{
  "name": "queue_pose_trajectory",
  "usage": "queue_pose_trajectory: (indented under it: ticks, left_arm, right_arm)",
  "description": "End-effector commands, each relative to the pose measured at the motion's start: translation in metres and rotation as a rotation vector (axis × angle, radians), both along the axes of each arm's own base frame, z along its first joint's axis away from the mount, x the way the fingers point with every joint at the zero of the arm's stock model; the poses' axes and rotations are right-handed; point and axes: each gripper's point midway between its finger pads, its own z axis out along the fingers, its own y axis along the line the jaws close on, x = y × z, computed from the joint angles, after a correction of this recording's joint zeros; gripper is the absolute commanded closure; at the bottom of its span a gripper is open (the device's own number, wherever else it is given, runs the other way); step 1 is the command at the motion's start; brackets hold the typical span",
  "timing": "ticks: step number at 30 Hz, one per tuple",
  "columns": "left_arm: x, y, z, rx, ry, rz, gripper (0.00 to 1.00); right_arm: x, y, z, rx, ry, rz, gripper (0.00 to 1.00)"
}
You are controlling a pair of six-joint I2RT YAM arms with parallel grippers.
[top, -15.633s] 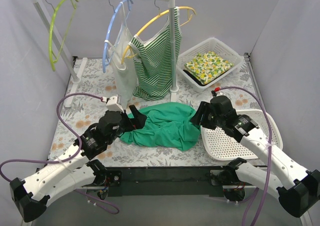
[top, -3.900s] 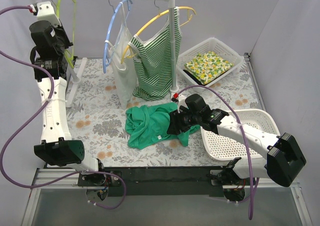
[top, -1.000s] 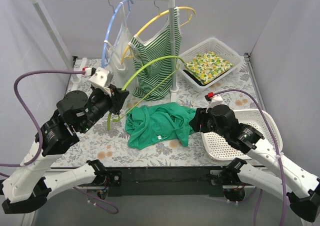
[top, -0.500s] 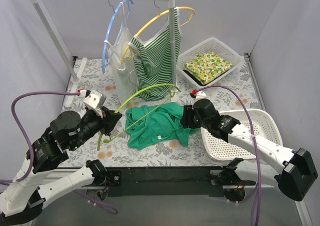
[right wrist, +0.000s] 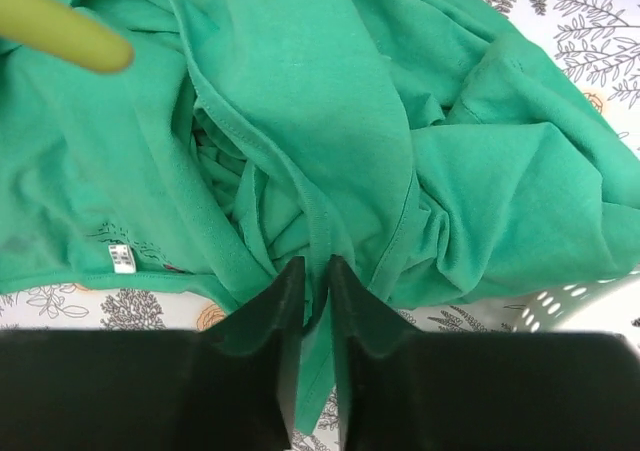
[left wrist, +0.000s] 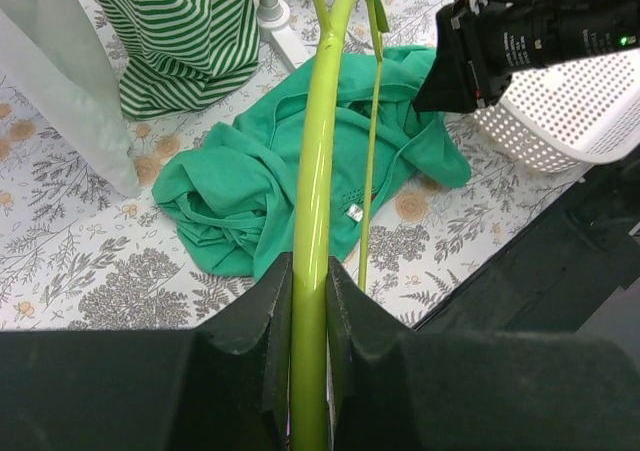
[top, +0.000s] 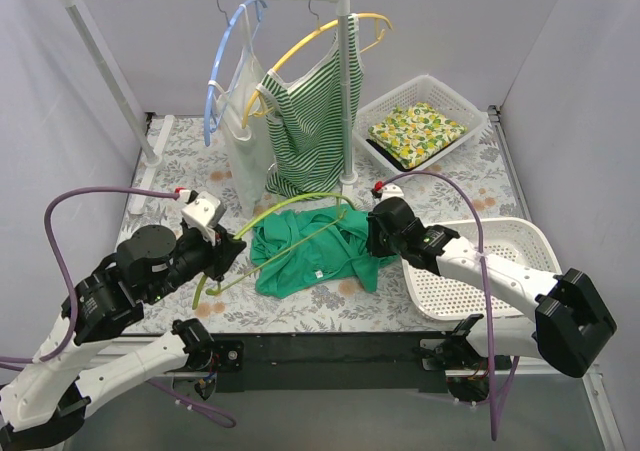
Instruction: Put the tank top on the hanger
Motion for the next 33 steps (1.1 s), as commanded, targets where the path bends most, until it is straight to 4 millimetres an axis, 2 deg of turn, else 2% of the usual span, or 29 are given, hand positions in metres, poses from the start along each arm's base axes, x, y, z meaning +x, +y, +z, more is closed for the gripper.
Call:
queue_pose_trajectory:
  ticks: [1, 2, 5, 12, 13, 18, 20, 25, 26, 27, 29, 30, 33]
  left_arm:
    - [-0.002, -0.002, -0.002, 0.024, -0.029, -0.043, 1.00]
    - [-0.003, -0.002, -0.001, 0.022, -0.033, -0.050, 1.00]
    - [-0.004, 0.000, 0.000, 0.034, -0.045, -0.057, 1.00]
    - [-0.006, -0.008, -0.006, 0.059, -0.045, -0.112, 1.00]
    - [-0.006, -0.010, -0.006, 0.061, -0.046, -0.121, 1.00]
    - [-0.006, -0.016, -0.005, 0.056, -0.055, -0.145, 1.00]
    - [0.001, -0.022, -0.012, 0.057, -0.072, -0.147, 1.00]
    - [0.013, -0.041, -0.015, 0.041, -0.128, -0.177, 1.00]
    - [0.015, -0.043, -0.022, 0.049, -0.130, -0.180, 1.00]
    - [0.019, -0.048, -0.016, 0.034, -0.163, -0.188, 1.00]
    - [0.021, -0.053, -0.021, 0.030, -0.177, -0.198, 1.00]
    - [0.023, -0.058, -0.015, 0.008, -0.204, -0.212, 1.00]
    - [0.027, -0.066, -0.017, -0.014, -0.222, -0.217, 1.00]
  right_arm:
    - [0.019, 0.002, 0.027, 0.014, -0.099, -0.035, 0.83]
    - [0.021, -0.003, 0.028, -0.006, -0.112, -0.049, 0.88]
    - [0.024, -0.009, 0.039, -0.025, -0.140, -0.067, 0.93]
    - [0.035, -0.009, 0.074, -0.024, -0.212, -0.065, 0.95]
    - [0.038, -0.006, 0.084, -0.011, -0.230, -0.065, 0.95]
    - [0.044, 0.002, 0.107, 0.002, -0.259, -0.043, 0.95]
    - [0.045, 0.013, 0.127, 0.038, -0.274, 0.001, 0.97]
    - [0.039, 0.021, 0.150, 0.084, -0.294, 0.052, 0.97]
    - [0.037, 0.020, 0.151, 0.079, -0.293, 0.060, 0.97]
    - [0.037, 0.024, 0.160, 0.091, -0.307, 0.070, 0.97]
    - [0.034, 0.026, 0.165, 0.091, -0.310, 0.093, 0.97]
    - [0.035, 0.029, 0.169, 0.096, -0.314, 0.100, 0.97]
    - [0.035, 0.035, 0.175, 0.097, -0.317, 0.117, 0.97]
